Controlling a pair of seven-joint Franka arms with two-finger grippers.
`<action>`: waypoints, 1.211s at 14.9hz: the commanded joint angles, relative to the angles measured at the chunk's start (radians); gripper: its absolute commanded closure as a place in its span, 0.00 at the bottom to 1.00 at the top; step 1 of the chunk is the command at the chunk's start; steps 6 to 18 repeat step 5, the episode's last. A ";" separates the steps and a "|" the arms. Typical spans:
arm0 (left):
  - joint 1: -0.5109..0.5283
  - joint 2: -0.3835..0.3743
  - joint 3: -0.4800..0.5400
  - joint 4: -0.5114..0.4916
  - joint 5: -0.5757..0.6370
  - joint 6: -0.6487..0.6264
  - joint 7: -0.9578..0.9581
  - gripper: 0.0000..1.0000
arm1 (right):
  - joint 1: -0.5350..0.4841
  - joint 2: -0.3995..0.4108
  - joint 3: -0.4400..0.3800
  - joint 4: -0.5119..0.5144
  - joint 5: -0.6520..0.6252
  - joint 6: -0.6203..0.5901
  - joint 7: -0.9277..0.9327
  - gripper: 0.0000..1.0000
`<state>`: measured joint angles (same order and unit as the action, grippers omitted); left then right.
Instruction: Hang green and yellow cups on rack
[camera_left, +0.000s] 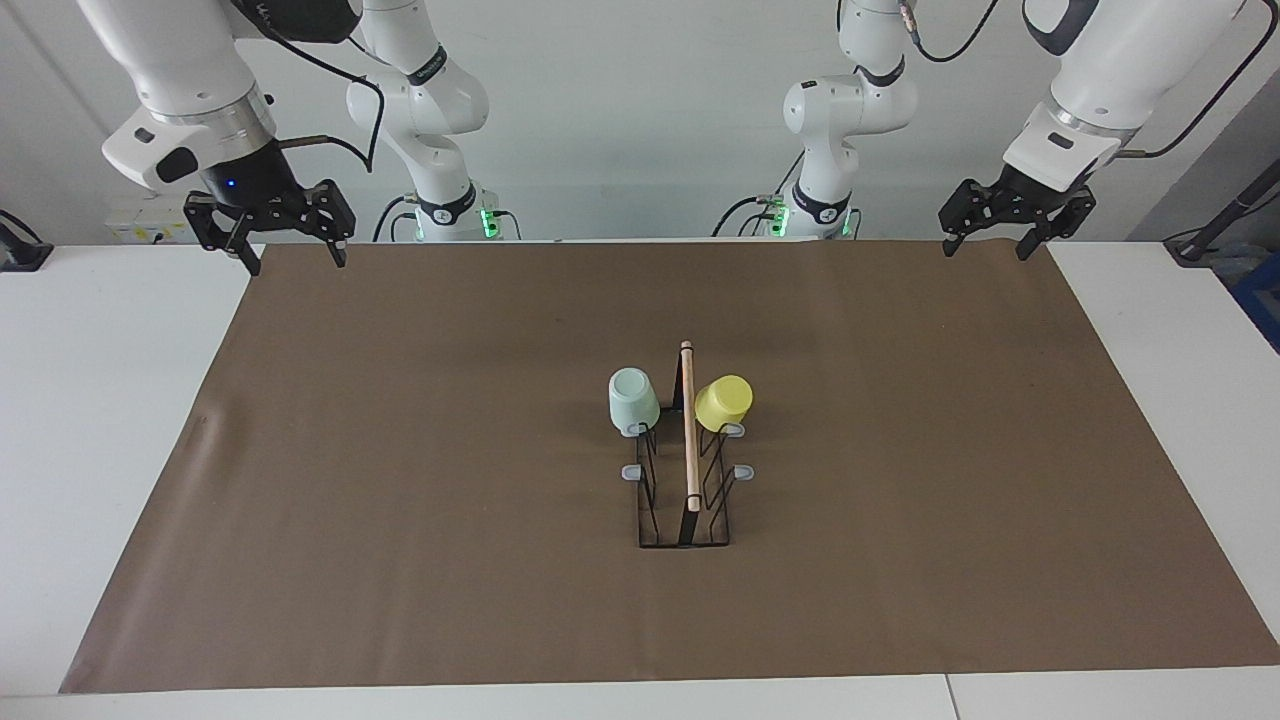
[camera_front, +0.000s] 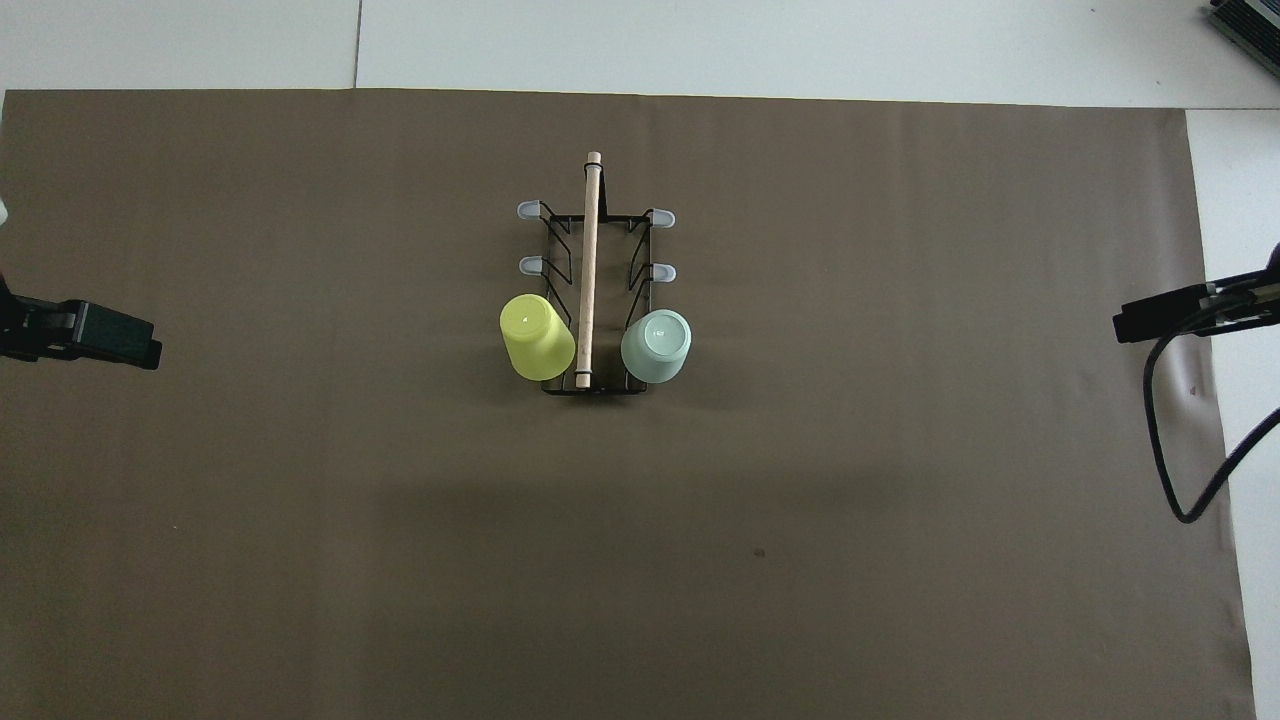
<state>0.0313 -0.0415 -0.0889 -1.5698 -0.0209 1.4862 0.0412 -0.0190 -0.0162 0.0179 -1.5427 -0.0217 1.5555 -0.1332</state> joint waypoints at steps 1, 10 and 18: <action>0.012 -0.017 -0.011 -0.002 -0.008 -0.021 -0.011 0.00 | -0.019 0.015 0.017 0.019 0.011 0.011 0.012 0.00; 0.009 -0.018 -0.014 -0.003 -0.008 -0.021 -0.006 0.00 | -0.021 0.015 0.017 0.019 0.011 0.011 0.012 0.00; 0.009 -0.018 -0.014 -0.003 -0.008 -0.021 -0.006 0.00 | -0.021 0.015 0.017 0.019 0.011 0.011 0.012 0.00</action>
